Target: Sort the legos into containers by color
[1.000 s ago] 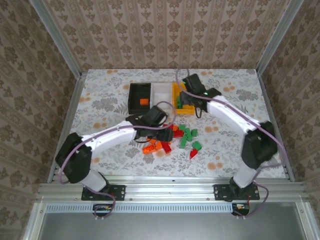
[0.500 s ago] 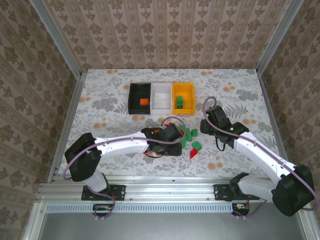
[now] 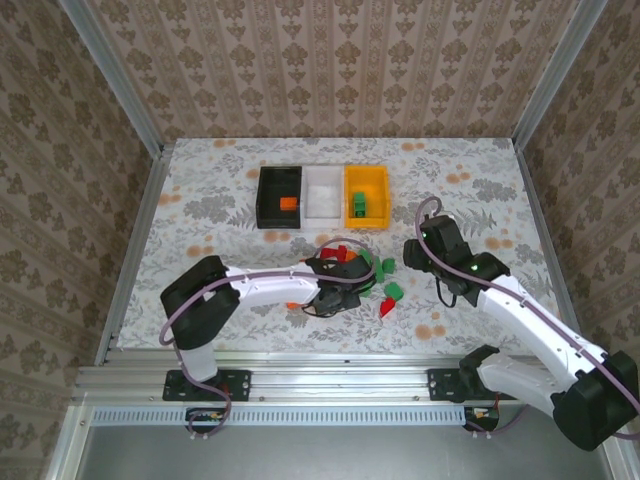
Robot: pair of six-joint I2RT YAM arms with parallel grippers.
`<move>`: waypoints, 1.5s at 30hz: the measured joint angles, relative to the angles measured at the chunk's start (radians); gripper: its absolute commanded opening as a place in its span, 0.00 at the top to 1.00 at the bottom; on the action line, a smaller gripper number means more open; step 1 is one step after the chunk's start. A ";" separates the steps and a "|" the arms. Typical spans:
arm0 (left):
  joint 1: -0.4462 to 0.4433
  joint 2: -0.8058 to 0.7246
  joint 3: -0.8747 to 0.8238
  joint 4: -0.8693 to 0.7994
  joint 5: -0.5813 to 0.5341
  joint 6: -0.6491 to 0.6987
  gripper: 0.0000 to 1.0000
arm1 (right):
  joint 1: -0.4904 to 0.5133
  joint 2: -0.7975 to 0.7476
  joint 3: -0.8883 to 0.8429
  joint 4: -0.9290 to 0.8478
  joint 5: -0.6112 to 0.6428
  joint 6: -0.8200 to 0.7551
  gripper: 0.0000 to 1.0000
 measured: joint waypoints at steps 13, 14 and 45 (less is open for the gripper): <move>0.041 0.052 0.026 -0.021 -0.025 -0.032 0.55 | 0.000 -0.013 -0.027 0.009 -0.034 -0.005 0.41; 0.041 0.053 0.027 -0.024 -0.027 -0.030 0.56 | 0.000 -0.016 -0.030 0.011 -0.038 -0.005 0.41; 0.228 -0.137 0.264 -0.166 -0.043 0.362 0.73 | -0.001 -0.049 -0.050 0.057 -0.062 -0.003 0.42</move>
